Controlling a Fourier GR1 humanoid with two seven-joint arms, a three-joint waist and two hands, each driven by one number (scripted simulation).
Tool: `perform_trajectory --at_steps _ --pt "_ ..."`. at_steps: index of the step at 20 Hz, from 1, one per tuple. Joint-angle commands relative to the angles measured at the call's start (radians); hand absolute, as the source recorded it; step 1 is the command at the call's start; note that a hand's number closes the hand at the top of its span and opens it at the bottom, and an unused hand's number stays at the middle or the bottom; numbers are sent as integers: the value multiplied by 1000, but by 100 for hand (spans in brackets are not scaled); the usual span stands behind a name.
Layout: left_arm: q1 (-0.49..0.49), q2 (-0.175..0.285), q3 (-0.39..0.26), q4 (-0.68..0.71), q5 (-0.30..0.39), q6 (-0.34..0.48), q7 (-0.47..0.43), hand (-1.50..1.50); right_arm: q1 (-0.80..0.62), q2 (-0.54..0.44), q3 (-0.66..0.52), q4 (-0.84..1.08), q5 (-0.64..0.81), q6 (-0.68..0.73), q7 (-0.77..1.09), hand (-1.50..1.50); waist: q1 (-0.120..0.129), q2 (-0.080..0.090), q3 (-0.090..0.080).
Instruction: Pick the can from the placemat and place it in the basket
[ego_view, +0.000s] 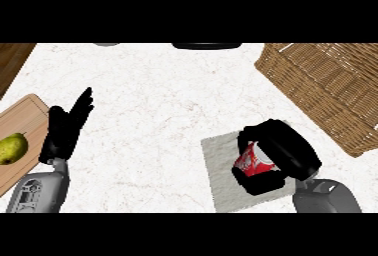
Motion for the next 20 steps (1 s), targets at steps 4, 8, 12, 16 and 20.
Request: perform_trajectory --at_steps 4,8,12,16,20 --pt "26 -3 6 -9 10 -4 -27 0 -94 154 -176 -286 -325 181 262 150 -2 -3 -1" --pt "19 2 0 -16 1 -5 10 0 -231 156 -308 -431 -473 304 493 150 0 -4 -1" --pt "49 13 1 -2 -7 -17 -53 0 -424 147 -458 -419 -630 379 710 150 5 -1 -1" --pt "-3 -29 -15 25 -14 14 -7 0 -626 49 -599 -319 -764 374 854 150 0 0 0" --pt "4 -3 -4 -68 -2 2 45 0 -784 -79 -635 -190 -772 338 932 150 14 0 0"
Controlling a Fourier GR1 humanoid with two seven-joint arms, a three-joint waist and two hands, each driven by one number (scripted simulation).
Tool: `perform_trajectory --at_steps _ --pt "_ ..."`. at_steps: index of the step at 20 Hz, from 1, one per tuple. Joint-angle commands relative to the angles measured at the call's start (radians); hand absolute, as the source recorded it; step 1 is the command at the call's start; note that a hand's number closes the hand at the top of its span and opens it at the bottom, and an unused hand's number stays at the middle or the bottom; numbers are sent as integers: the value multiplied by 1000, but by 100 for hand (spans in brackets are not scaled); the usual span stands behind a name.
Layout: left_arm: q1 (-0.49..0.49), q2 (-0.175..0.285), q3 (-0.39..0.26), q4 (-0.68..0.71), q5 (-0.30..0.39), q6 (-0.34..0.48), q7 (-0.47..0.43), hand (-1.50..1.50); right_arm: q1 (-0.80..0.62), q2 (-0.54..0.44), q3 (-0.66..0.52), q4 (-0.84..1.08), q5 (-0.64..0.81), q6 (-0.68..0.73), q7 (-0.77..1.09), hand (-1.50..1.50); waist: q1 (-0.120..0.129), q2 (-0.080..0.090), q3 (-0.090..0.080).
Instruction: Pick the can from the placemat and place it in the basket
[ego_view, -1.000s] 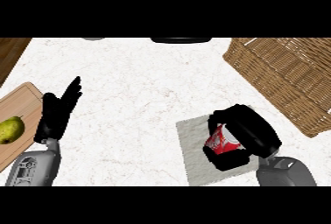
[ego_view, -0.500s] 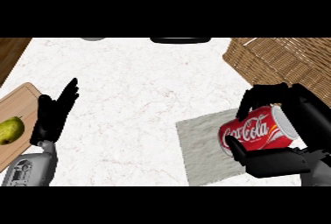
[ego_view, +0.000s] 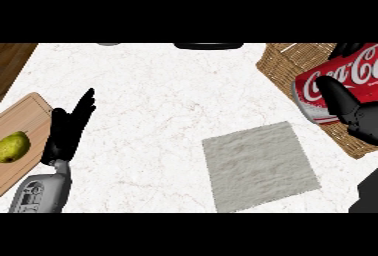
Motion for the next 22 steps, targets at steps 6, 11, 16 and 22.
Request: perform_trajectory --at_steps 6,11,16,22 --pt "-26 9 8 33 -1 -7 -21 0 -185 -344 20 275 157 70 -61 150 21 16 0" --pt "-18 -9 -9 -11 1 -6 6 0 -96 -468 120 407 354 -9 -284 150 40 20 2" --pt "-29 -8 -5 91 -9 -13 -66 0 -86 -604 116 657 436 -113 -514 150 26 23 2" --pt "-51 -8 -4 56 -14 -1 -23 0 -97 -658 122 934 486 -262 -784 150 22 14 2"
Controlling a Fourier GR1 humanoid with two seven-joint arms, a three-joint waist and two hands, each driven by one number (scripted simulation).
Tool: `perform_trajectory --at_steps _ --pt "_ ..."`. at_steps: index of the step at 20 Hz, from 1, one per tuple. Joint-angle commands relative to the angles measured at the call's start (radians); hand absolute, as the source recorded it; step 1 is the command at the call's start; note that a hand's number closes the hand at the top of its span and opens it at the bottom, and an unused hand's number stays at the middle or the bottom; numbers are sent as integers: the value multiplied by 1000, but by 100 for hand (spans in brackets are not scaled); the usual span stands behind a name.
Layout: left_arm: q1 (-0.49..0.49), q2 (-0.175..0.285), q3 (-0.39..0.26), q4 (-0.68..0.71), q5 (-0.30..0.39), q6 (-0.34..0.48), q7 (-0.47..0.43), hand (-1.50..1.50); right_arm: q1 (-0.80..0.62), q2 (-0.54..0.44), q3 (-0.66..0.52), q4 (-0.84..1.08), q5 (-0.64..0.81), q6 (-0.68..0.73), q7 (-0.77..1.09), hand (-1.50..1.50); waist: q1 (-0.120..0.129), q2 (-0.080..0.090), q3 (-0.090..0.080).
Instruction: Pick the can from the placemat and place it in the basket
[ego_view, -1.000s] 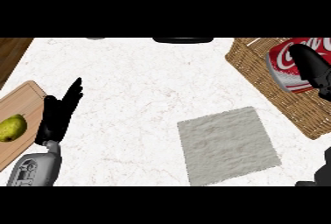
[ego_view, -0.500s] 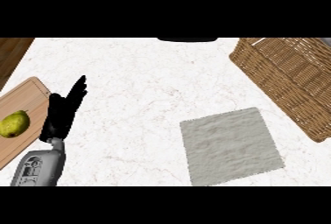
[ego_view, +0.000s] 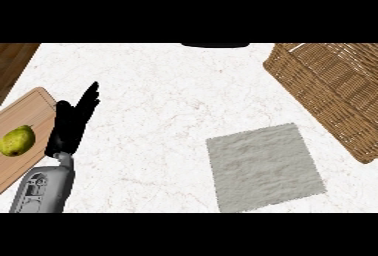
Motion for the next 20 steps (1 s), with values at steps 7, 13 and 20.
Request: perform_trajectory --at_steps 7,13,20 --pt "-71 -8 -2 32 -10 10 27 0 -95 -71 23 479 87 -178 -391 150 5 0 0" --pt "19 -36 -19 17 -14 15 -32 0 -86 -66 59 647 160 -276 -521 150 3 -1 0" --pt "-2 -23 -17 -3 -9 3 14 0 -136 -14 -30 861 95 -239 -474 -150 17 4 1"
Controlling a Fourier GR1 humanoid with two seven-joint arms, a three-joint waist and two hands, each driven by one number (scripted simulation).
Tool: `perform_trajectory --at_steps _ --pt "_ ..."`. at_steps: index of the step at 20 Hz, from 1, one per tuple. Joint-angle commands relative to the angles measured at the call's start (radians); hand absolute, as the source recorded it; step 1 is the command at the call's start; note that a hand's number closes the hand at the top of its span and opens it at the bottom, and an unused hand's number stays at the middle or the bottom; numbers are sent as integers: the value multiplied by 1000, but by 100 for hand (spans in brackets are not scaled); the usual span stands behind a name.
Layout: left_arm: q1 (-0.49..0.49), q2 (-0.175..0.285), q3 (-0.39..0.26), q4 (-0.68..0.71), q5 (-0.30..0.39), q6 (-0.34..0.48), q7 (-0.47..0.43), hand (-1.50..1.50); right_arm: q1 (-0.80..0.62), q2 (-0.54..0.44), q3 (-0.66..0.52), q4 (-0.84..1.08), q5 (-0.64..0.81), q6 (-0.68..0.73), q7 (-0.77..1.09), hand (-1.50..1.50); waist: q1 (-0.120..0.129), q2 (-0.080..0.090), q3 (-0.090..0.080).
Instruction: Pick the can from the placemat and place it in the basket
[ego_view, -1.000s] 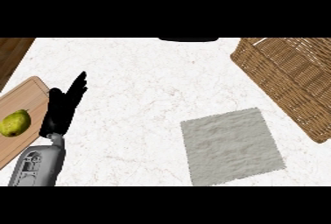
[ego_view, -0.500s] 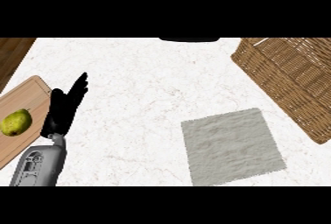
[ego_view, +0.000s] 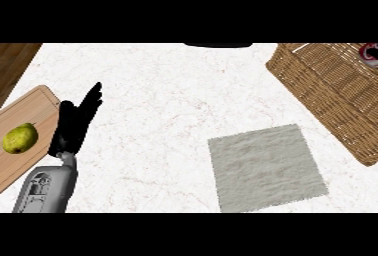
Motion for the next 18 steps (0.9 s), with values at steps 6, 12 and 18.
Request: perform_trajectory --at_steps 6,12,18 --pt "-16 -59 -39 33 -45 56 -14 0 -20 30 -112 155 -80 -87 -70 -150 1 6 1" --pt "-12 -50 -24 36 -34 49 -25 0 -43 -7 -248 175 -197 -165 -81 -150 2 7 2" --pt "-20 19 15 13 2 -10 -21 0 -25 -161 -331 228 -258 -135 -38 -150 1 7 2"
